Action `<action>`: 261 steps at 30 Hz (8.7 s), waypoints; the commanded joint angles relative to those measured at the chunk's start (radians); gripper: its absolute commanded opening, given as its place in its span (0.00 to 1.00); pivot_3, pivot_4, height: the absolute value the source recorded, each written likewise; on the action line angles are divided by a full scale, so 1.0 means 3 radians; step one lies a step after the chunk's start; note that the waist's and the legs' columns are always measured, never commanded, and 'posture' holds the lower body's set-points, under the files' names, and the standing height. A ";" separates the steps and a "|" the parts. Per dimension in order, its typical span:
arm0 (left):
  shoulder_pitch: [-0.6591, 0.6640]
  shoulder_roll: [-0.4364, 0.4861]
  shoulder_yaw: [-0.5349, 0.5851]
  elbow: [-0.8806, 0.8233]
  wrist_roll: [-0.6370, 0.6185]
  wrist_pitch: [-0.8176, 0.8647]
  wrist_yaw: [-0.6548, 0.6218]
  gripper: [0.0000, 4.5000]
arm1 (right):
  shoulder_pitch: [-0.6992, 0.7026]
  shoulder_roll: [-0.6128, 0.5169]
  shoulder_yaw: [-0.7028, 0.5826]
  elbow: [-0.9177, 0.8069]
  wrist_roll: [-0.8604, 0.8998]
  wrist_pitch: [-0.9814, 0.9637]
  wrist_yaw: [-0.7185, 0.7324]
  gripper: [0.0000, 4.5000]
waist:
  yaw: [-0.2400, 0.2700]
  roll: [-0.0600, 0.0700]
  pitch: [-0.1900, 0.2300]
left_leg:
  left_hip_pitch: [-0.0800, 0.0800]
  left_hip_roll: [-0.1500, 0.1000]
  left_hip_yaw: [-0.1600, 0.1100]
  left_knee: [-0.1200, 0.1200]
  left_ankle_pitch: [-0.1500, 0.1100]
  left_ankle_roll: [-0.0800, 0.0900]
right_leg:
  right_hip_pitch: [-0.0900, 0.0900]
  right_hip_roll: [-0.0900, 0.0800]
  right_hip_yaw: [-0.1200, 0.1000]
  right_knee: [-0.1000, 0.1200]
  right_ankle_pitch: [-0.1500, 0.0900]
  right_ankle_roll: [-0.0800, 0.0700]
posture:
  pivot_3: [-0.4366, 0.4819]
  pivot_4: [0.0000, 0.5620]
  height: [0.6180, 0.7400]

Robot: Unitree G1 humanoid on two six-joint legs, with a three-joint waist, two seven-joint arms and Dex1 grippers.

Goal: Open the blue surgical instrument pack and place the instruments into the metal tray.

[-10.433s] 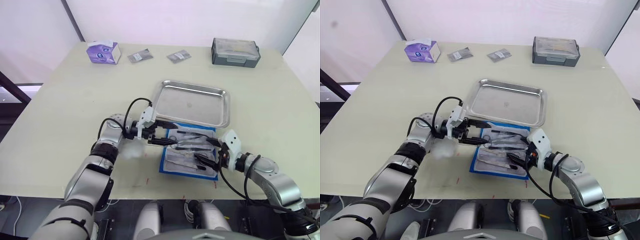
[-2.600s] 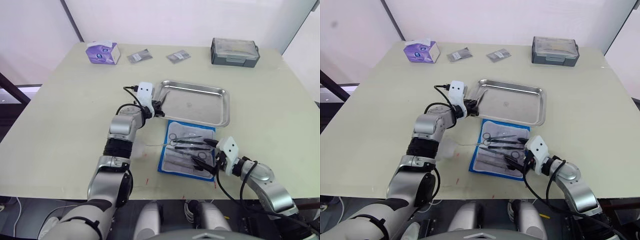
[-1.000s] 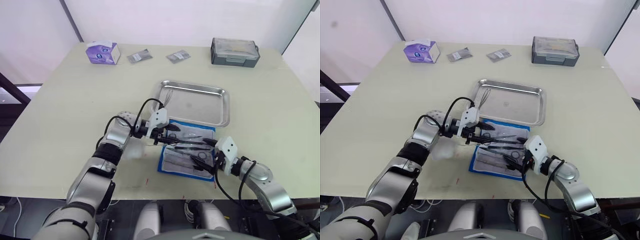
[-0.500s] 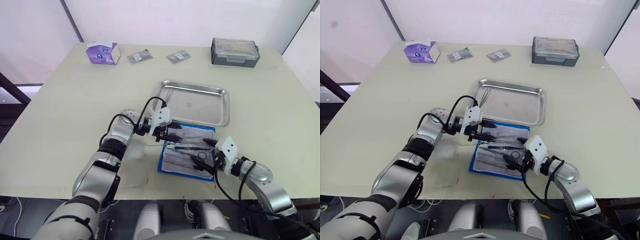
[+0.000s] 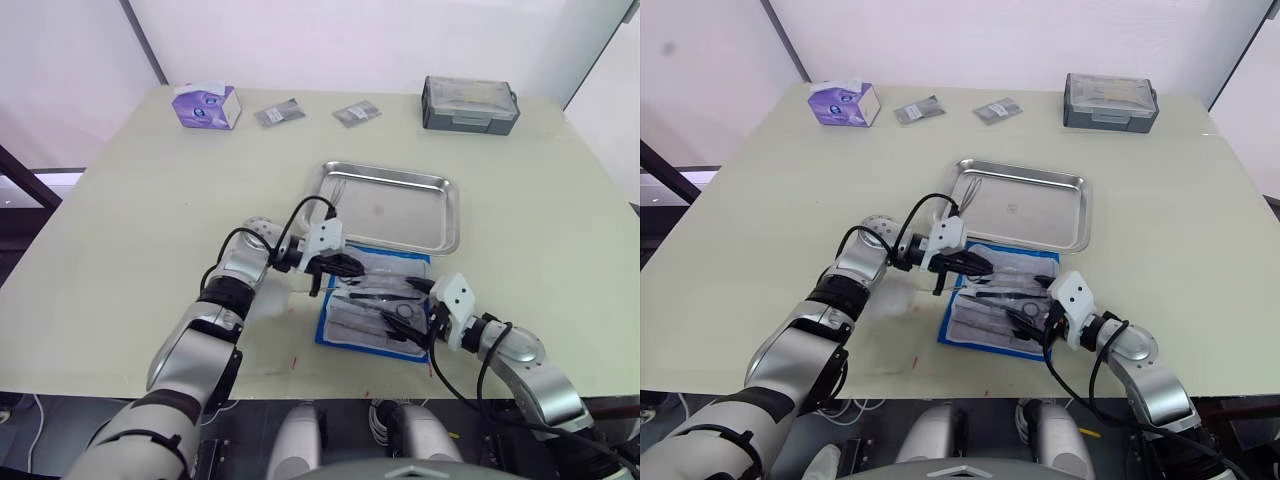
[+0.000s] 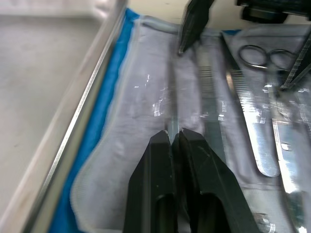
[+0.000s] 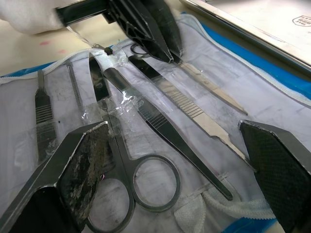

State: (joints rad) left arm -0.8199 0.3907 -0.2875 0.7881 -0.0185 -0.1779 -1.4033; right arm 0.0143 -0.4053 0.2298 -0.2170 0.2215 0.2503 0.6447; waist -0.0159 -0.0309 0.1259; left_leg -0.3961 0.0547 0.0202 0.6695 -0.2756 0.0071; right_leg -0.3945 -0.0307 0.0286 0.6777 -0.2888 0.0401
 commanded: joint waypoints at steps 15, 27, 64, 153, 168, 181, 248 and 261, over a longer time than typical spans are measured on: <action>-0.0049 0.0084 -0.0126 -0.0044 0.0144 0.0243 -0.0148 0.01 | 0.0077 -0.0081 0.0126 0.0111 -0.0118 0.0614 -0.0063 1.00 | -0.0003 0.0004 -0.0006 | 0.0001 0.0000 0.0000 0.0000 0.0000 0.0000 | 0.0001 0.0001 0.0000 0.0000 0.0000 0.0000 | 0.48 0.27 0.98; -0.0152 0.0102 -0.0104 0.0028 0.0140 0.0249 -0.0170 0.01 | 0.0050 -0.0074 0.0127 0.0140 -0.0131 0.0630 -0.0058 1.00 | -0.0006 0.0004 -0.0006 | 0.0001 0.0000 -0.0001 0.0000 0.0000 0.0000 | 0.0001 0.0001 0.0000 0.0000 0.0000 0.0000 | 0.48 0.27 0.98; -0.0234 0.0142 -0.0168 -0.0280 0.0226 0.0472 -0.0284 0.37 | 0.0007 -0.0047 0.0142 0.0196 -0.0142 0.0595 -0.0059 1.00 | -0.0016 0.0004 -0.0006 | 0.0001 0.0000 -0.0001 0.0000 0.0000 0.0000 | 0.0000 0.0002 0.0001 0.0001 0.0000 0.0000 | 0.48 0.27 0.98; -0.0484 0.0668 -0.0334 -0.0903 0.0293 0.1105 -0.0637 0.00 | -0.0026 0.0023 0.0147 0.0245 -0.0154 0.0589 -0.0065 1.00 | -0.0043 0.0005 -0.0004 | 0.0000 0.0001 -0.0003 0.0000 0.0000 0.0000 | -0.0001 0.0003 0.0000 0.0001 0.0000 0.0000 | 0.48 0.27 0.98; -0.0480 0.1240 -0.0390 -0.1129 -0.0105 0.1190 -0.0704 0.00 | -0.0034 0.0018 0.0159 0.0258 -0.0166 0.0577 -0.0039 1.00 | -0.0046 0.0005 -0.0004 | 0.0000 0.0002 -0.0004 0.0000 0.0000 0.0000 | -0.0001 0.0003 0.0000 0.0002 -0.0001 -0.0001 | 0.48 0.27 0.98; -0.0619 0.0626 0.0369 -0.1611 -0.0735 0.2472 0.0525 0.00 | -0.0044 0.0040 0.0187 0.0281 -0.0165 0.0567 -0.0027 1.00 | -0.0072 0.0007 -0.0003 | -0.0001 0.0002 -0.0007 0.0000 0.0000 0.0000 | -0.0001 0.0003 -0.0001 0.0003 -0.0001 -0.0001 | 0.48 0.27 0.98; -0.0087 -0.0048 0.0549 -0.1683 -0.0689 0.2158 0.1588 0.68 | 0.0051 0.0049 0.0093 0.0062 -0.0126 0.0543 -0.0144 1.00 | -0.0011 0.0013 -0.0004 | 0.0002 -0.0003 -0.0004 -0.0004 0.0010 -0.0018 | -0.0002 0.0000 0.0007 0.0001 -0.0001 -0.0001 | 0.48 0.27 0.98; 0.0142 0.0524 -0.0064 -0.0881 -0.0355 0.0450 -0.0299 0.68 | 0.0007 0.0056 0.0087 0.0125 -0.0139 0.0504 -0.0143 1.00 | -0.0002 0.0012 -0.0003 | 0.0002 -0.0003 -0.0004 -0.0002 0.0000 -0.0001 | -0.0002 0.0003 0.0007 0.0000 -0.0001 -0.0002 | 0.48 0.27 0.98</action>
State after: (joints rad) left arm -0.7683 0.5481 -0.3078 0.5158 -0.1361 0.0088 -1.4687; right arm -0.0117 -0.3837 0.2314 -0.2605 0.2087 0.3633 0.6084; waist -0.0166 -0.0272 0.1249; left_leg -0.3956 0.0538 0.0190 0.6688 -0.2755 0.0069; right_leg -0.3951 -0.0298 0.0308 0.6775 -0.2891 0.0396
